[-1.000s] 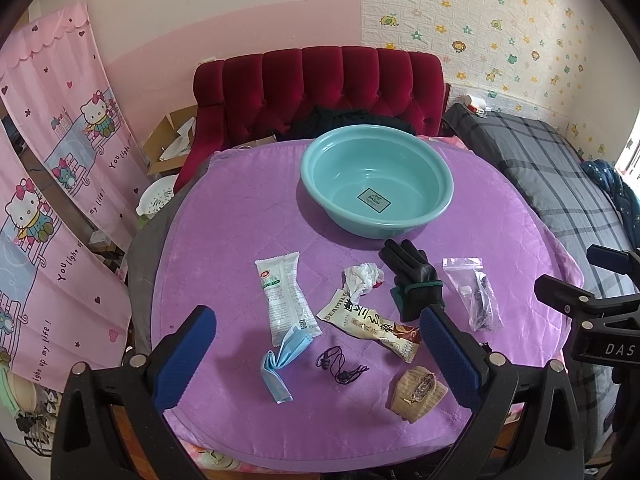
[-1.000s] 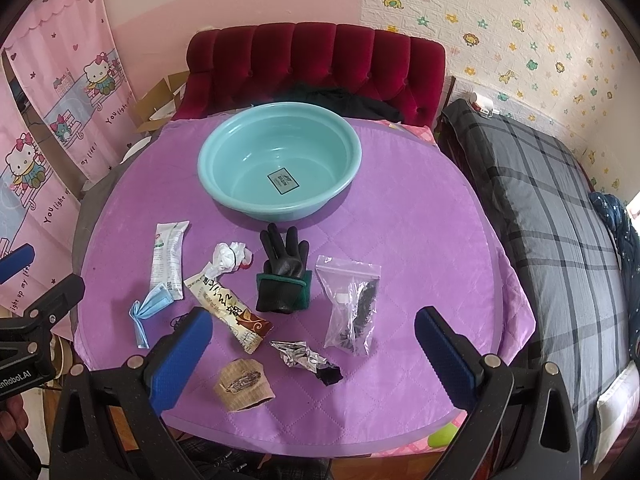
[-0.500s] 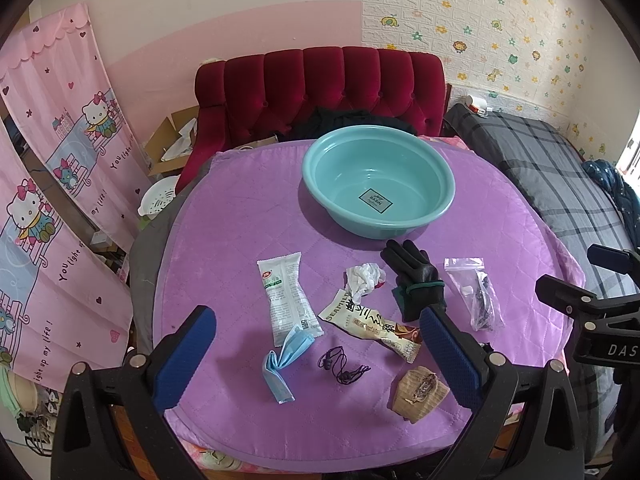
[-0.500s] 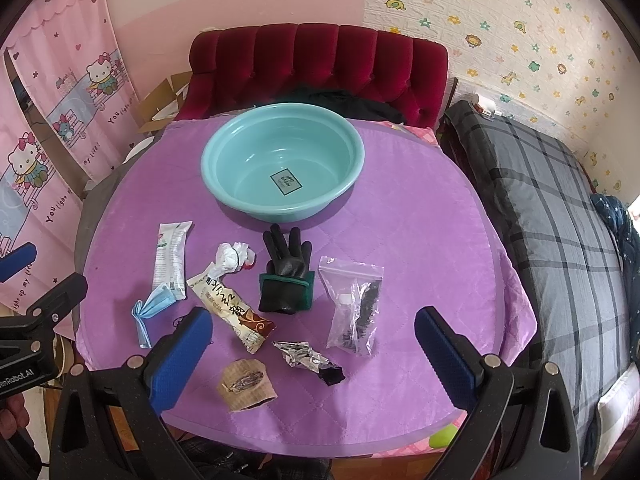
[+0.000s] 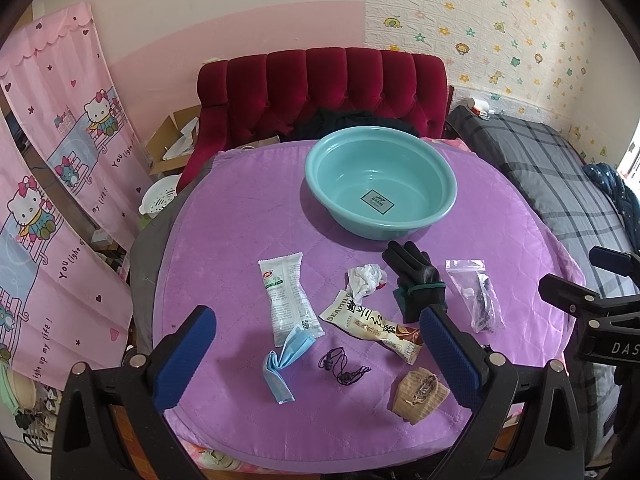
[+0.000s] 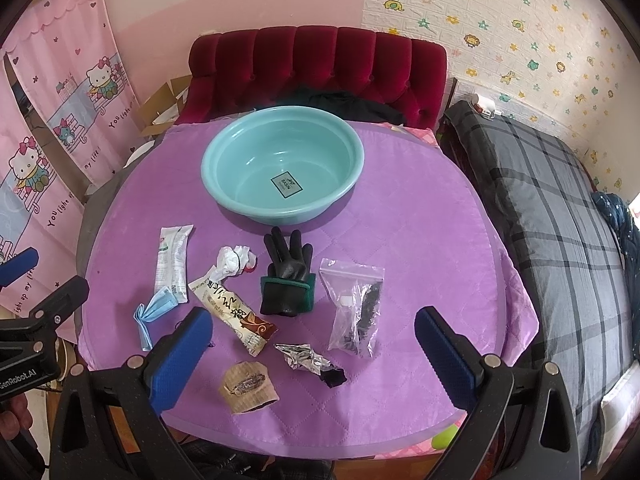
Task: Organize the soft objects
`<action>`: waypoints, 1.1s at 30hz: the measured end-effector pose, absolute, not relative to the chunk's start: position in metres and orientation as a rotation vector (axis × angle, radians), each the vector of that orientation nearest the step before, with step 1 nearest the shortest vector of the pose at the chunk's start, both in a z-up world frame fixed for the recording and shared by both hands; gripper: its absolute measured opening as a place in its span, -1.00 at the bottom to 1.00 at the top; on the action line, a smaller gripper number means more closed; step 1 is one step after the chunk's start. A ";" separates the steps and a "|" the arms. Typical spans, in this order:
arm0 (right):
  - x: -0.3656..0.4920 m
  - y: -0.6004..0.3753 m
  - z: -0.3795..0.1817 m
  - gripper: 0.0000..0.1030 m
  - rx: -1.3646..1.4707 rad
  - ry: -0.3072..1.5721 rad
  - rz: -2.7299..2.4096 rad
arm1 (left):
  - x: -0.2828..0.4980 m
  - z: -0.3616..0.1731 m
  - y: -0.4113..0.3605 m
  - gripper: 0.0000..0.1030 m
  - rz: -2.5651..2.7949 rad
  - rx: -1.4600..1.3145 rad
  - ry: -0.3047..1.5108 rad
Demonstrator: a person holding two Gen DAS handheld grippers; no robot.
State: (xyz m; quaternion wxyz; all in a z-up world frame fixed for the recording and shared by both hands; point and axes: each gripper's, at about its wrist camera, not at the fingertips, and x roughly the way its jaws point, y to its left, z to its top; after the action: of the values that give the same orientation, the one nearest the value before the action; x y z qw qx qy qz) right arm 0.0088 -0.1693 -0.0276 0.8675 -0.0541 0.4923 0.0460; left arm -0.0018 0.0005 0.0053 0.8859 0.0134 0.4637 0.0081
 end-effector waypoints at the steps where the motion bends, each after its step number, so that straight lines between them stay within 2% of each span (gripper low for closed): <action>1: 0.009 -0.169 -0.028 1.00 -0.113 1.031 0.097 | -0.002 0.005 0.000 1.00 0.018 0.030 0.963; 33: 0.009 -0.166 -0.037 1.00 -0.106 1.036 0.097 | -0.002 -0.003 0.007 1.00 0.028 0.027 0.973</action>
State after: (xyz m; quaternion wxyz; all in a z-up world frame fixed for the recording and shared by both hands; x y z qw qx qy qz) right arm 0.0090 -0.1664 -0.0367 0.8664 -0.0507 0.4947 0.0464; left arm -0.0021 0.0070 -0.0029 0.8839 0.0131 0.4673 0.0137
